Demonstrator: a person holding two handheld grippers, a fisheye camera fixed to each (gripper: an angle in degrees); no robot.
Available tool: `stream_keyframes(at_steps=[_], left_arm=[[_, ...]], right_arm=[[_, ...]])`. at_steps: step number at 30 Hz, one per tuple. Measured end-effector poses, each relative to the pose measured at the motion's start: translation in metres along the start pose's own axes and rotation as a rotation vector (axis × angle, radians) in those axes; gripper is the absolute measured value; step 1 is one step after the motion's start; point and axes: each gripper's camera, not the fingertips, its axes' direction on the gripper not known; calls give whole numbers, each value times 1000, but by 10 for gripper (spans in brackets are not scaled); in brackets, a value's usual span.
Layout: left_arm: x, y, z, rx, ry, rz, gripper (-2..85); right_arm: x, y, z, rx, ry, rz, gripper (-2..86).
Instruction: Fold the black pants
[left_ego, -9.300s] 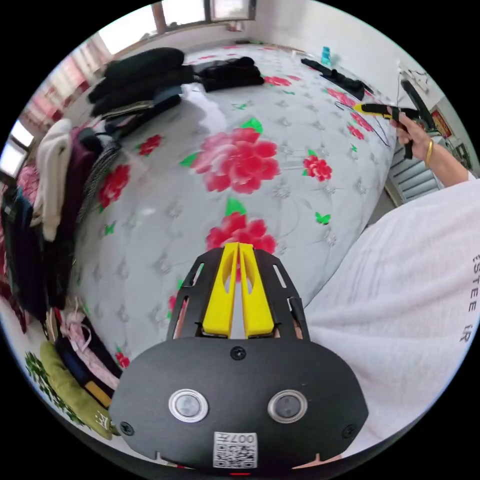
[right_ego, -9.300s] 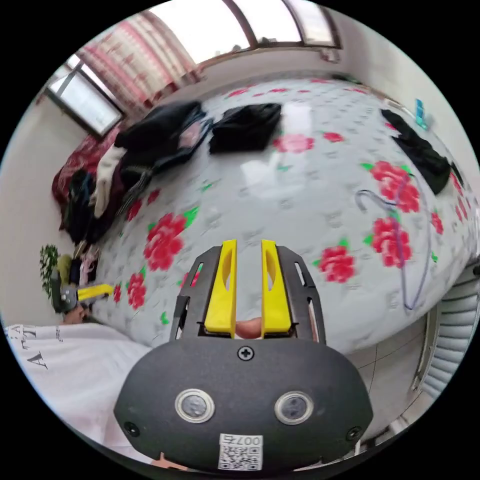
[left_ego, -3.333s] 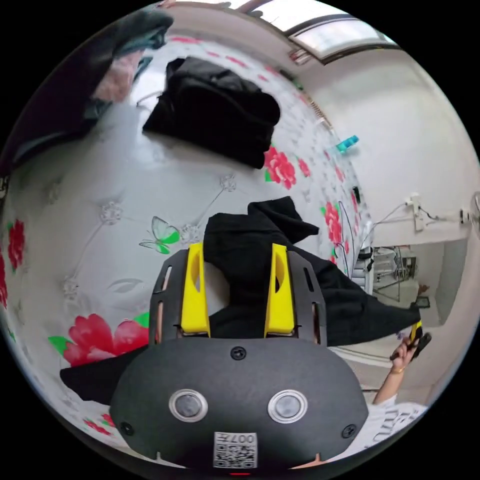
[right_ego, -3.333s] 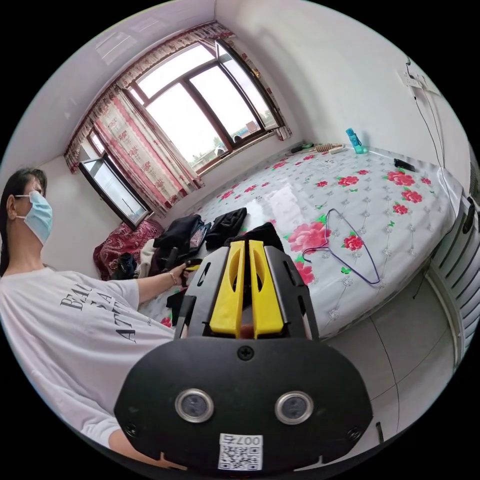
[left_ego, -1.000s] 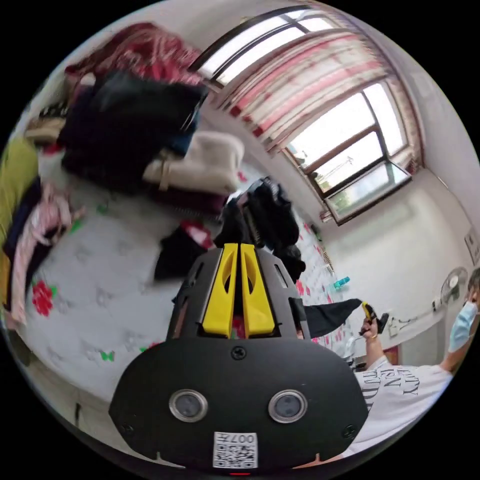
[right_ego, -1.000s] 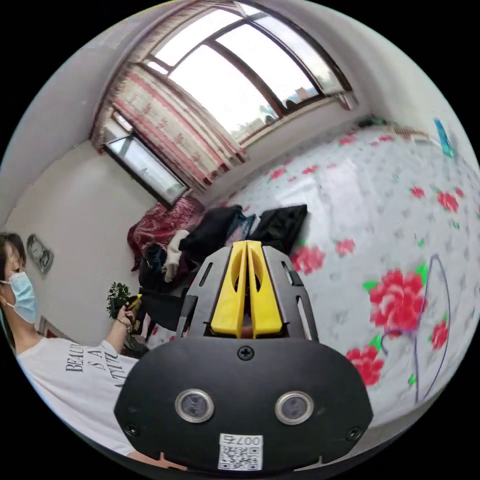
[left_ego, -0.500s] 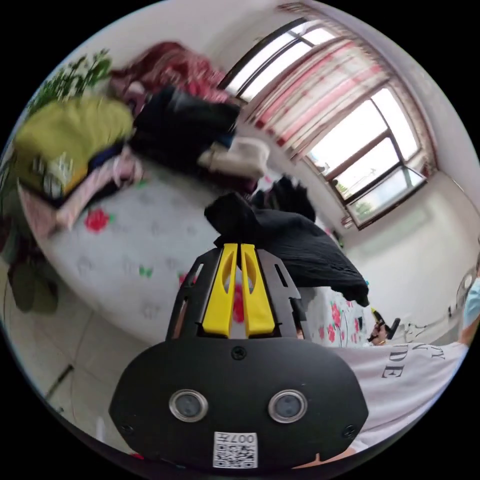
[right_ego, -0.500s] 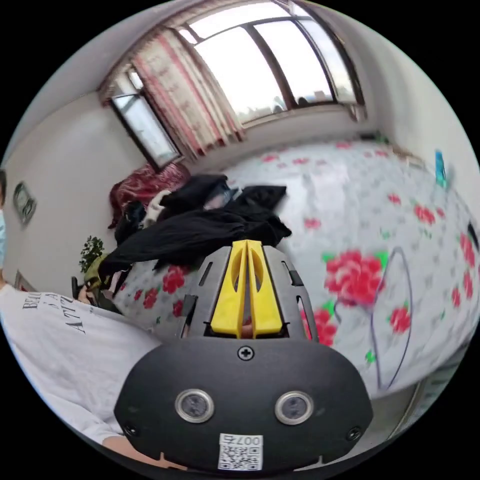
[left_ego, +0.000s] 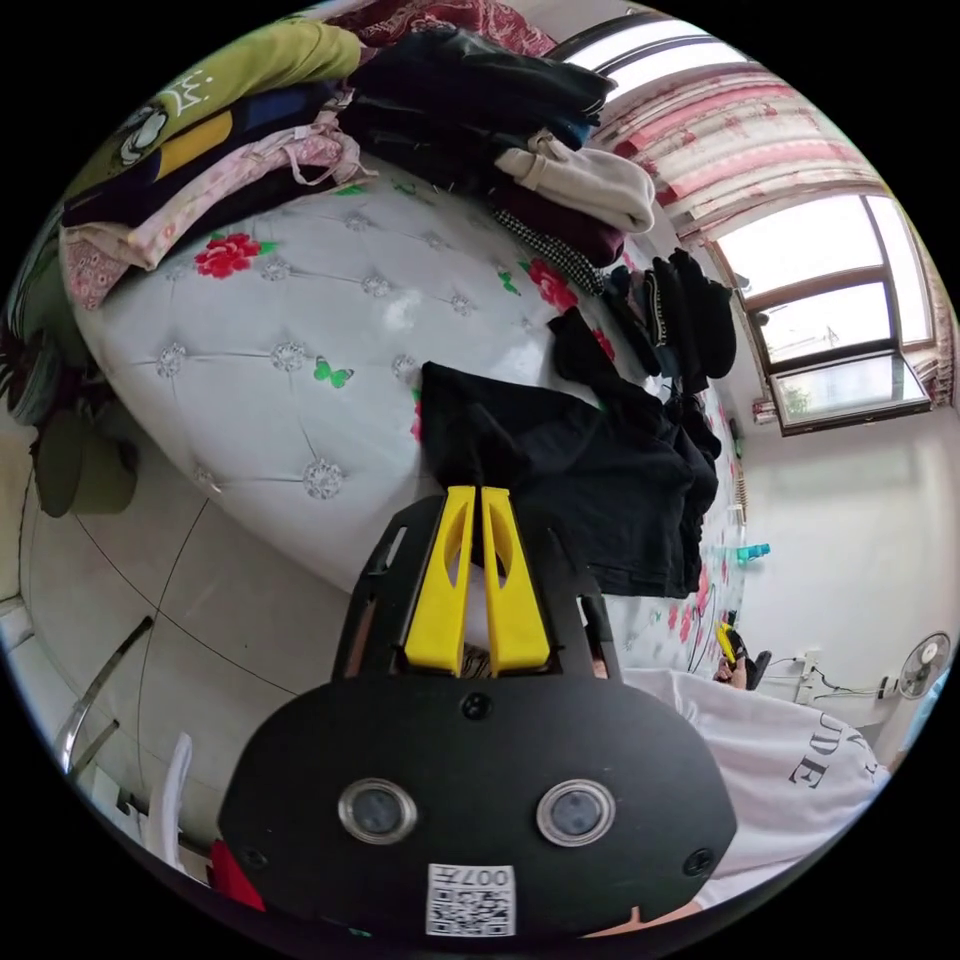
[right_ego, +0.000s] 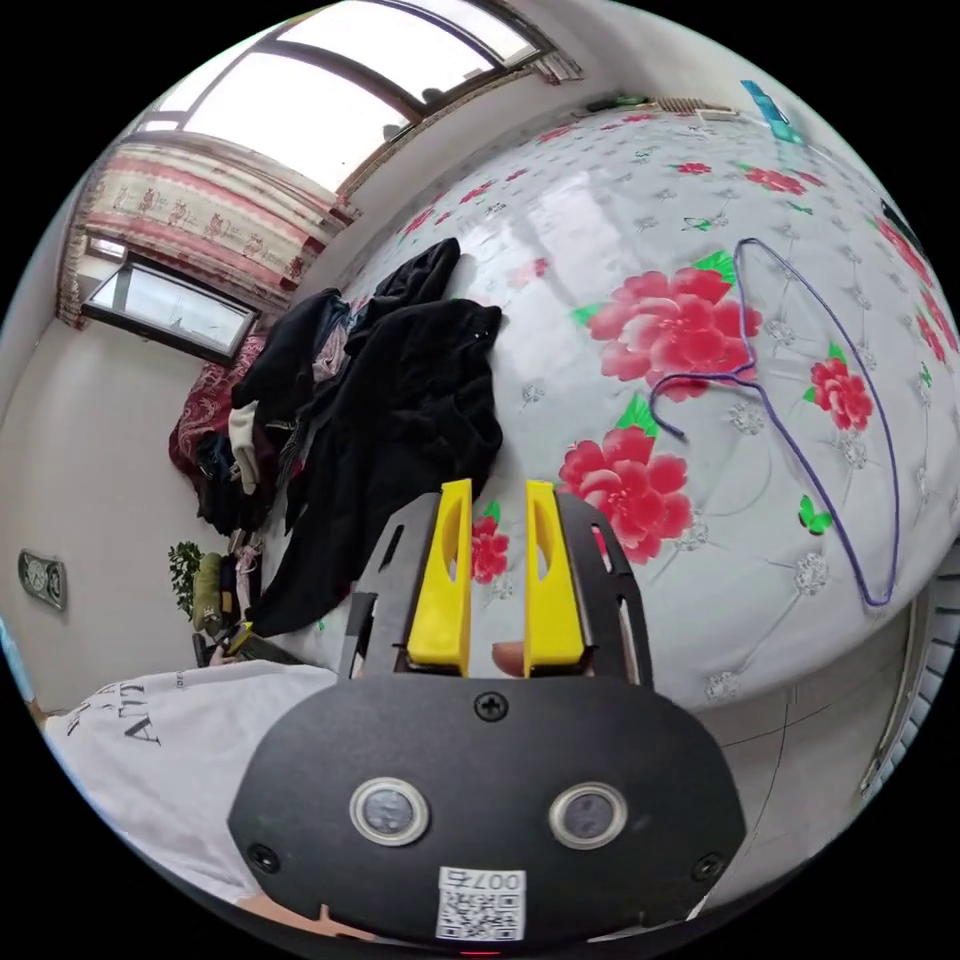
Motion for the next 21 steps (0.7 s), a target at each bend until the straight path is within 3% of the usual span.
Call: stream_keyframes(at_steps=[14, 18, 21], left_arm=[[9, 17, -52, 56, 2, -94, -9], [13, 11, -55, 31, -37, -83, -9], [14, 5, -59, 20, -40, -68, -9]], right_arm=[[-49, -83, 124, -136, 179, 74, 49], [-60, -89, 126, -191, 231, 3, 19], [-72, -88, 86, -123, 239, -73, 5]])
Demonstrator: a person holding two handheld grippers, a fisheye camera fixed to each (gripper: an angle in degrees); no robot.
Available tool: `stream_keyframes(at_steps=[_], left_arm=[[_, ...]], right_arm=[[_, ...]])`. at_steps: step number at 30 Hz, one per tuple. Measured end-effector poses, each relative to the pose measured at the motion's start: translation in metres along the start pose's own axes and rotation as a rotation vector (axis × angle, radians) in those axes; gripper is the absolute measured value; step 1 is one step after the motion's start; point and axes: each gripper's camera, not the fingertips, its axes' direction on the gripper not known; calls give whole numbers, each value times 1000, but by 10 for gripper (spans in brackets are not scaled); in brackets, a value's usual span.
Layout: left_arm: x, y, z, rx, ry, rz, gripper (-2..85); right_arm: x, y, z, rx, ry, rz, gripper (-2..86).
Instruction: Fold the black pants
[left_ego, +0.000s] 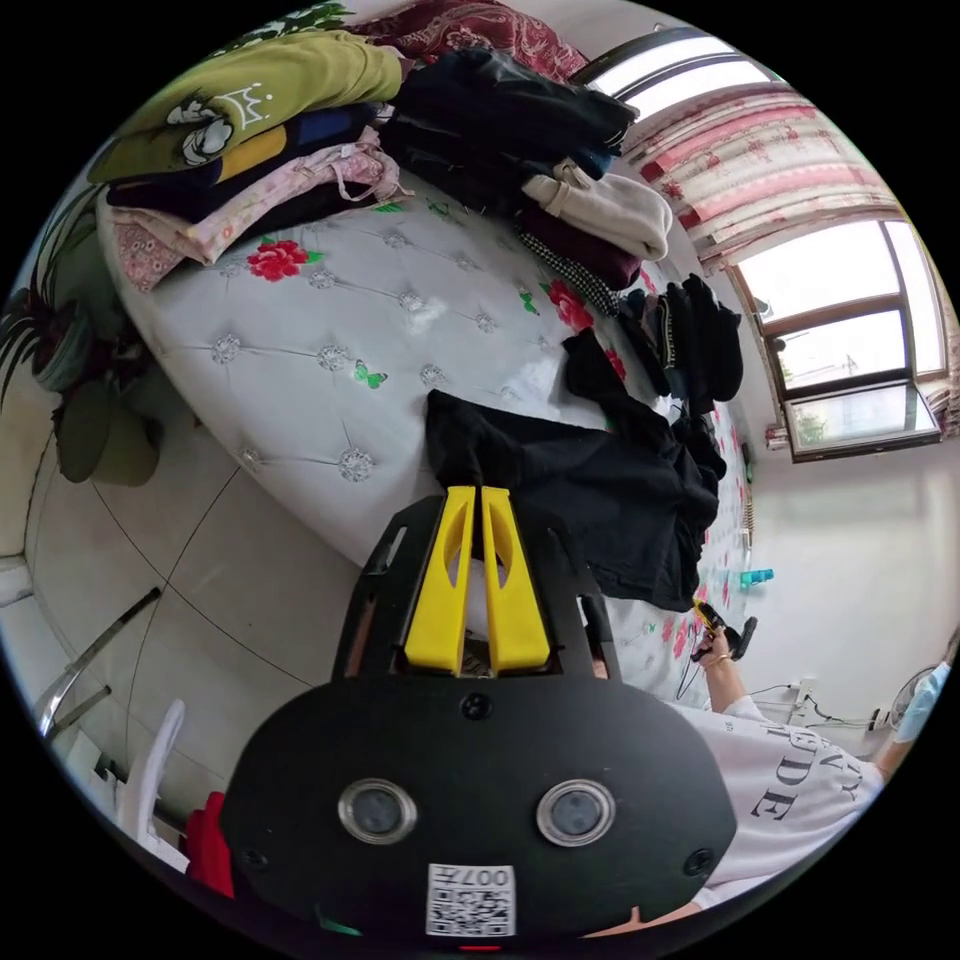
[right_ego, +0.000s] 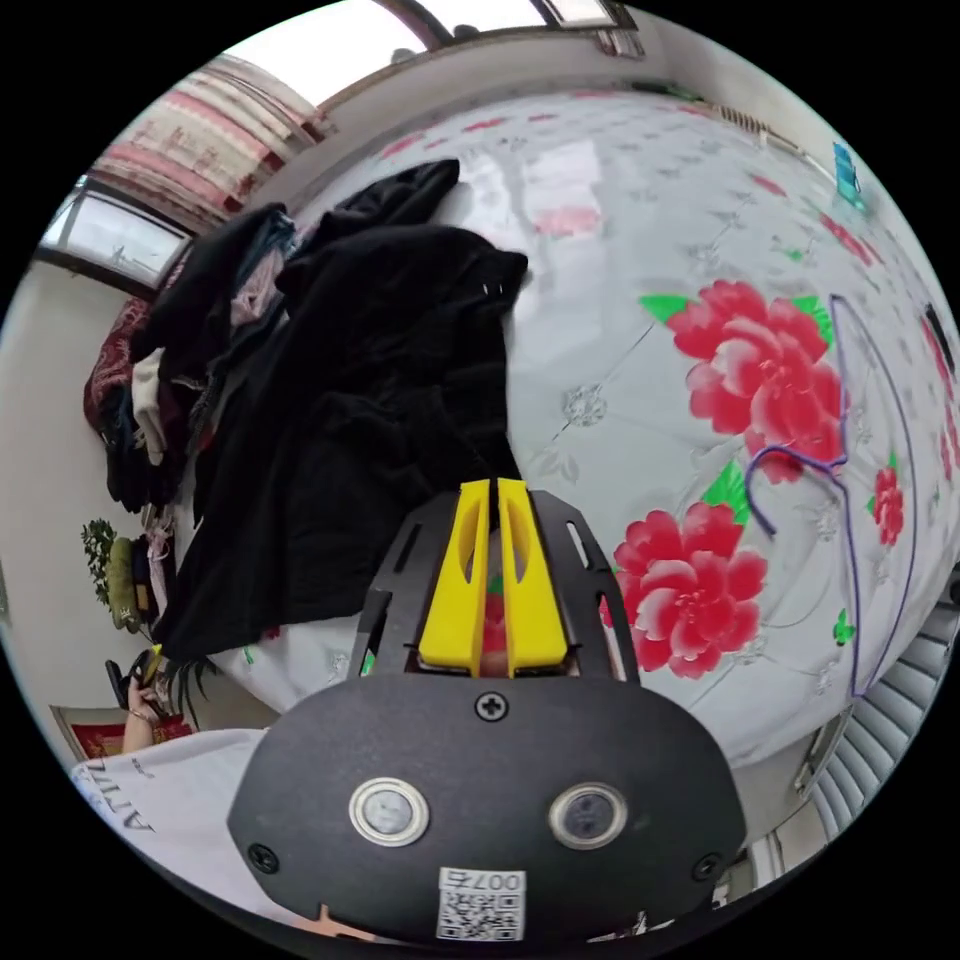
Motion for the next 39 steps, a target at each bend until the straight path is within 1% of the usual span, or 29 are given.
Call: stream_keyframes(at_steps=[2, 3, 5, 7, 9, 10, 12, 15, 17, 19, 21, 24, 26, 29, 32, 35, 36, 37, 39], left_arm=[[0, -2, -4, -3, -2, 29, -9], [-1, -3, -5, -16, 2, 47, -9], [-4, -1, 3, -66, 30, 84, -8], [-8, 6, 26, -158, 3, 134, -6], [-12, 13, 43, -205, -25, 155, -2], [-17, 17, 49, -217, -53, 138, 3], [-24, 19, 46, -213, -64, 116, 16], [-27, 14, 18, -136, -122, 129, 40], [-15, 2, 2, -101, -197, 217, 46], [13, -24, -5, -61, -255, 363, 57], [38, -48, 2, -41, -223, 465, 69], [84, -92, 34, -18, -107, 623, 90], [115, -121, 61, -43, -72, 705, 100], [166, -164, 105, -104, -64, 812, 108], [205, -199, 145, -175, -55, 886, 112], [231, -219, 184, -275, -123, 975, 110], [236, -222, 199, -320, -168, 1016, 93], [239, -224, 212, -360, -232, 1048, 59], [244, -229, 209, -312, -280, 1113, 3]], right_arm=[[13, 14, -58, 103, 11, -15, 1], [17, 18, -71, 114, 25, -19, 1], [38, 43, -116, 147, 143, -13, 0], [62, 61, -128, 118, 191, 47, 1], [87, 80, -130, 94, 155, 164, 2], [97, 92, -131, 89, 174, 239, 2], [97, 110, -138, 126, 216, 288, 3], [75, 134, -148, 206, 219, 297, 3], [49, 145, -137, 198, 153, 263, 1], [26, 150, -120, 170, 94, 230, 0], [0, 152, -100, 147, 25, 190, -2], [-49, 152, -69, 118, -69, 117, -2], [-89, 149, -47, 82, -140, 65, -2], [-130, 144, -29, 9, -170, 0, -2], [-152, 145, -28, -46, -157, -36, -2], [-156, 152, -35, -56, -134, -11, -2], [-155, 153, -37, -53, -132, 2, -2], [-152, 156, -42, -45, -126, 32, -2], [-149, 160, -47, -40, -117, 74, -2]])
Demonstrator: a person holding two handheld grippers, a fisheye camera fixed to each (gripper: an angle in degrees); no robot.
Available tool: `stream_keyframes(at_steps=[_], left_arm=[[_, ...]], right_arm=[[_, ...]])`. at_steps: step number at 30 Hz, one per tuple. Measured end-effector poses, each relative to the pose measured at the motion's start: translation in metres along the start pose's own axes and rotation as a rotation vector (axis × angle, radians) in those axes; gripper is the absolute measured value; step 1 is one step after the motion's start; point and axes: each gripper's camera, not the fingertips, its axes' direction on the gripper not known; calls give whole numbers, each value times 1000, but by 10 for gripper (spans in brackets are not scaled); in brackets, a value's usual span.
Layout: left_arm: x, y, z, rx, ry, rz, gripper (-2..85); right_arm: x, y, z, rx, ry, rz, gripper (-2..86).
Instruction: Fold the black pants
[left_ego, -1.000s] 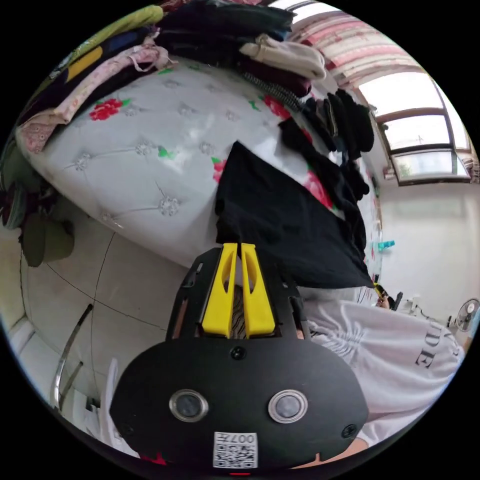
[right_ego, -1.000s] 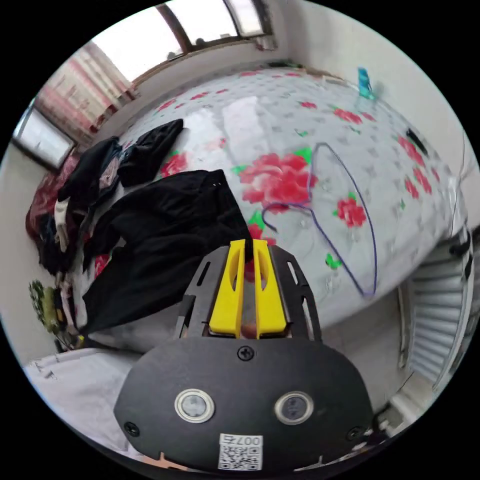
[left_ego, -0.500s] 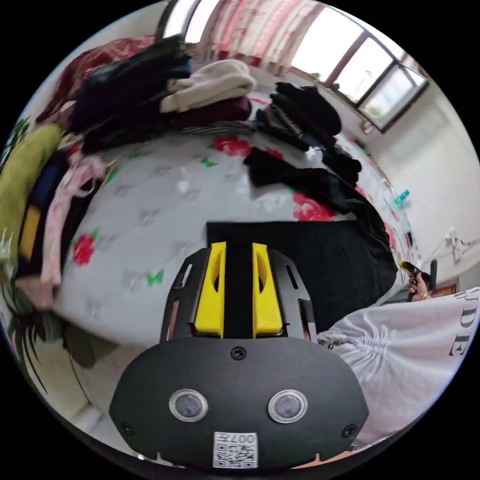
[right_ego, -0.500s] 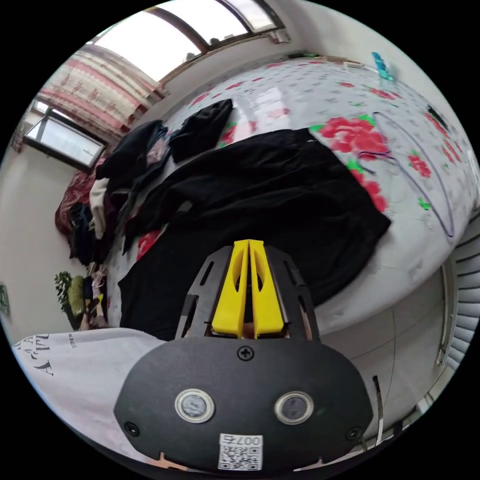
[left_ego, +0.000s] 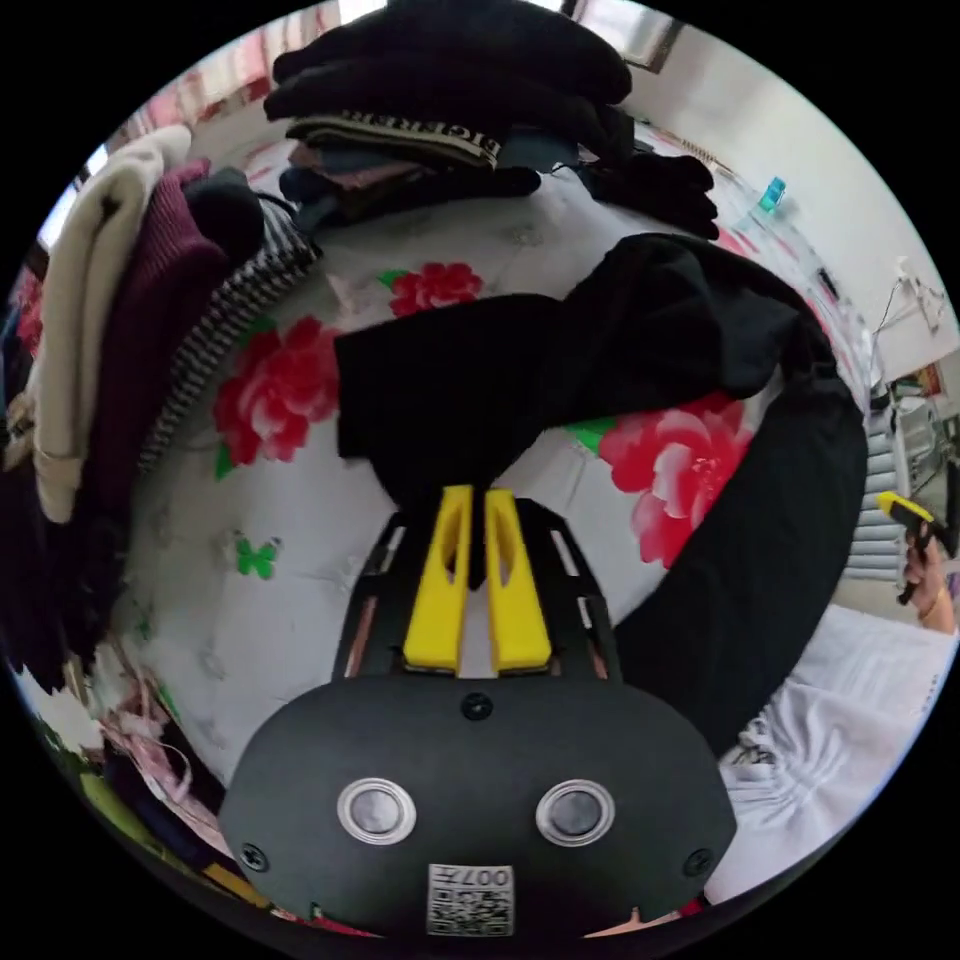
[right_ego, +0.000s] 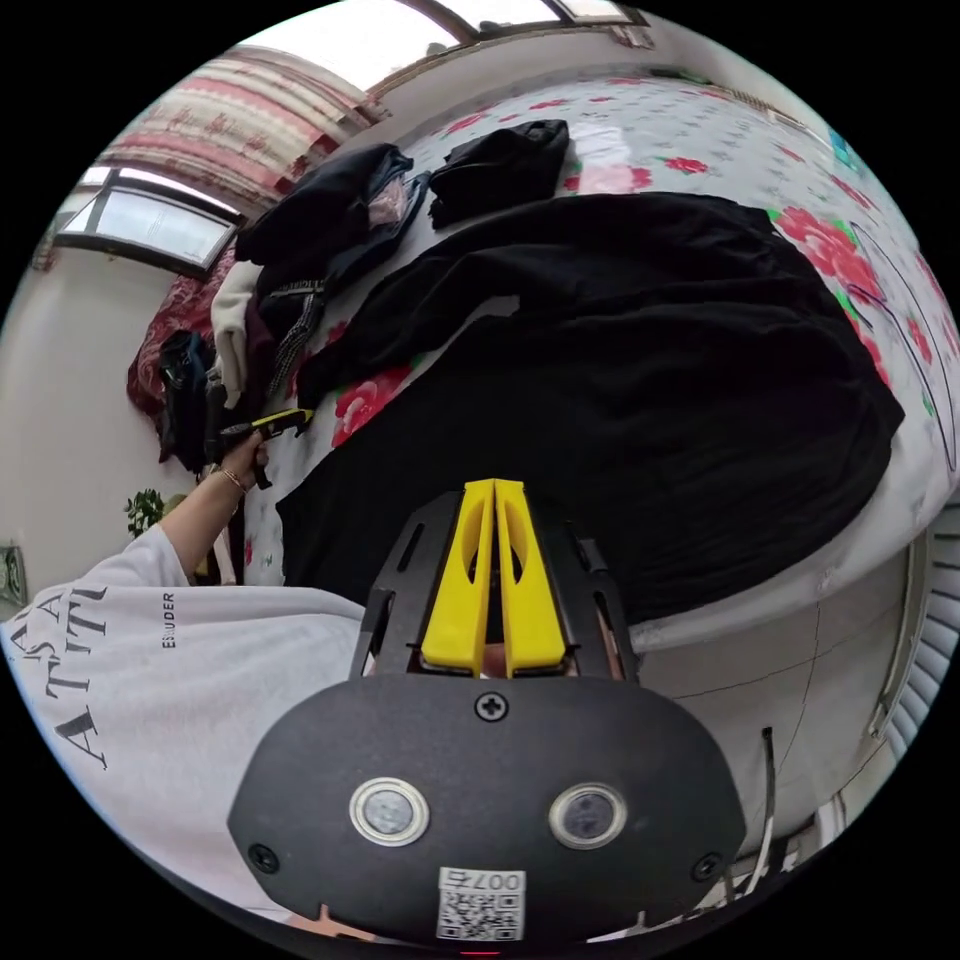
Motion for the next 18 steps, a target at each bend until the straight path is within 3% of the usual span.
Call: stream_keyframes(at_steps=[3, 5, 8, 10, 13, 18], left_arm=[[-23, -17, -12, -91, 210, 82, -7], [-44, -22, -46, -32, 370, 108, -8], [-89, -19, -137, 244, 598, 91, -7], [-125, -19, -192, 423, 554, 28, -4], [-152, -36, -199, 435, 313, -180, 23], [-148, -27, -183, 533, 350, -342, 92]], right_arm=[[0, 2, -6, 2, 23, 38, -2], [-2, 2, -11, 4, 39, 56, -2], [-4, 0, -18, 17, 29, 76, -2], [-6, -1, -18, 19, 16, 79, -2], [-12, -7, -9, -8, 14, 71, -2], [-36, -17, -6, -38, 12, -10, -2]])
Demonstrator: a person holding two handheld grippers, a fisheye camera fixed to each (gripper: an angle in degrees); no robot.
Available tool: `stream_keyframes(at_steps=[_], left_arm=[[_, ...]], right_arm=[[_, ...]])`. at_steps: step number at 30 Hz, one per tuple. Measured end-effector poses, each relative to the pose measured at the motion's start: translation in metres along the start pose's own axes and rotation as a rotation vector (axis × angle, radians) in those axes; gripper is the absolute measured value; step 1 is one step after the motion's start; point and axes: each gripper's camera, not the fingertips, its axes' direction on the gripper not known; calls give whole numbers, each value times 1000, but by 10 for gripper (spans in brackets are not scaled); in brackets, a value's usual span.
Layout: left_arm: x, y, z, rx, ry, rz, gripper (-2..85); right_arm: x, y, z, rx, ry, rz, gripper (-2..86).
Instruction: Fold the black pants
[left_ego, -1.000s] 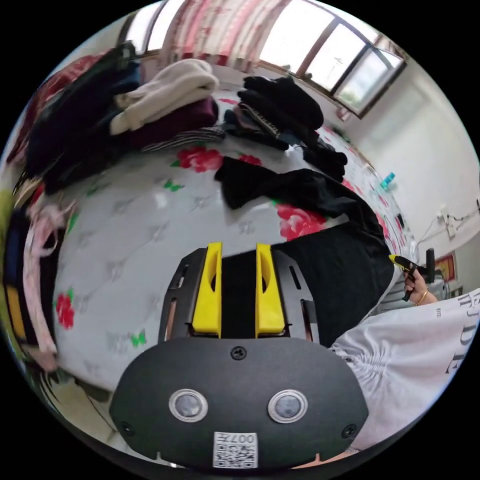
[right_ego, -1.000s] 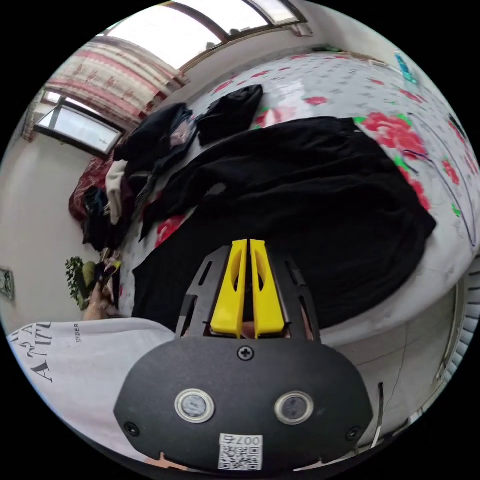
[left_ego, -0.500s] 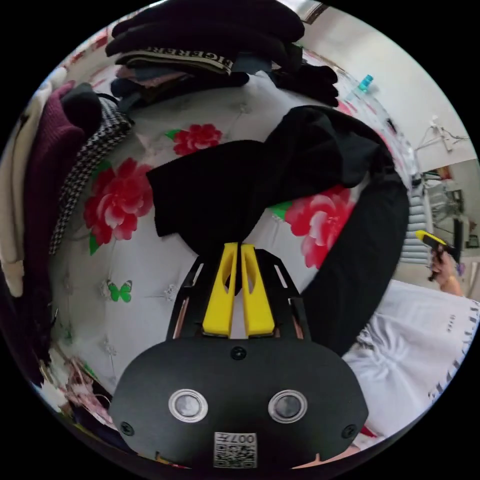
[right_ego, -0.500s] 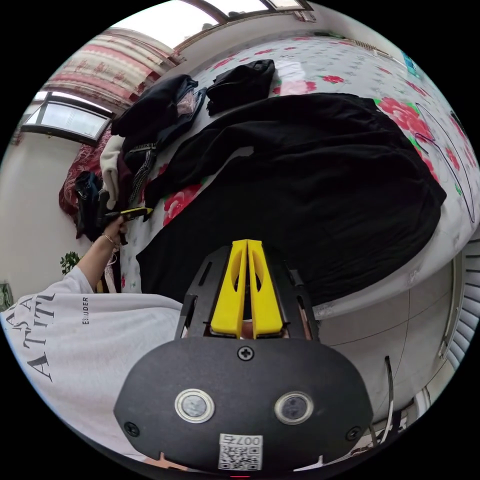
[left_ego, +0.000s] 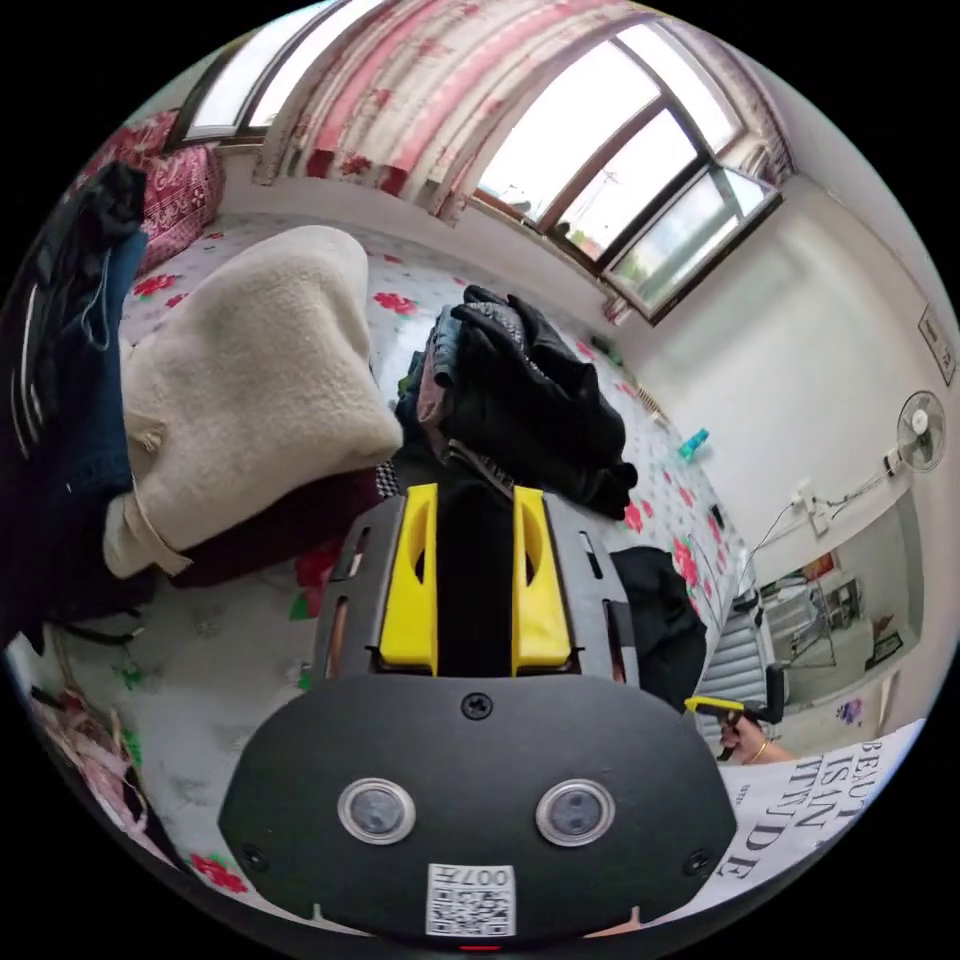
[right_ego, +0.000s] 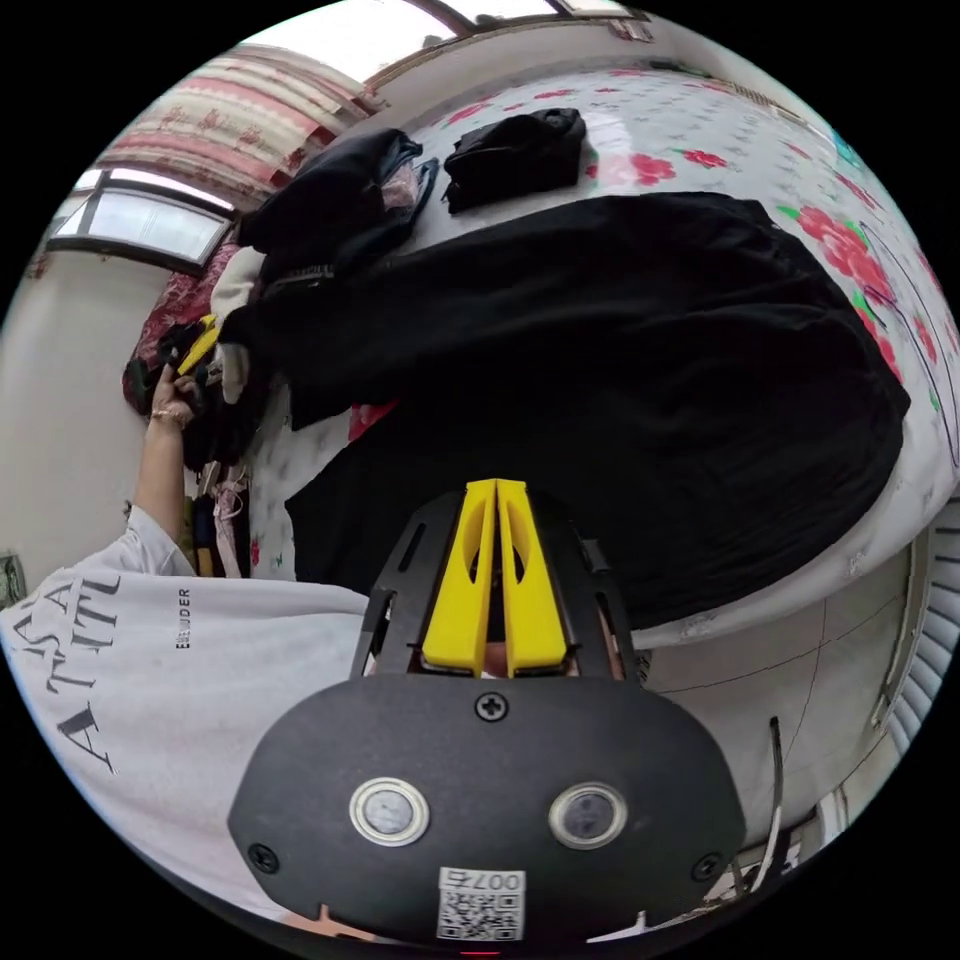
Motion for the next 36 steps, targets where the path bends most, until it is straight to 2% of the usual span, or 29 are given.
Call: stream_keyframes(at_steps=[5, 13, 15, 16, 18, 20, 22, 29, 32, 36], left_arm=[[7, 75, 4, -33, -129, -56, 94], [60, 261, 36, -426, -186, -73, 67], [67, 283, 45, -479, -239, -80, 51], [75, 286, 37, -423, -263, -66, 39], [76, 279, 40, -501, -288, -113, 34], [82, 261, 35, -470, -268, -123, 47], [97, 225, 25, -387, -284, -62, 49], [134, 93, 48, -327, -356, 115, 106], [139, 37, 79, -343, -395, 153, 114], [133, -21, 145, -451, -440, 173, 119]], right_arm=[[-6, -1, 6, -75, 92, -76, -2], [14, -13, 50, -244, 112, -129, -2], [14, -16, 62, -292, 112, -152, -1], [15, -17, 69, -324, 109, -165, -1], [14, -23, 67, -322, 99, -196, 0], [17, -40, 50, -273, 93, -229, 2], [25, -62, 27, -203, 119, -239, 5], [71, -189, -63, 5, 242, -241, 39], [82, -245, -72, 12, 325, -270, 50], [96, -302, -58, -47, 387, -306, 61]])
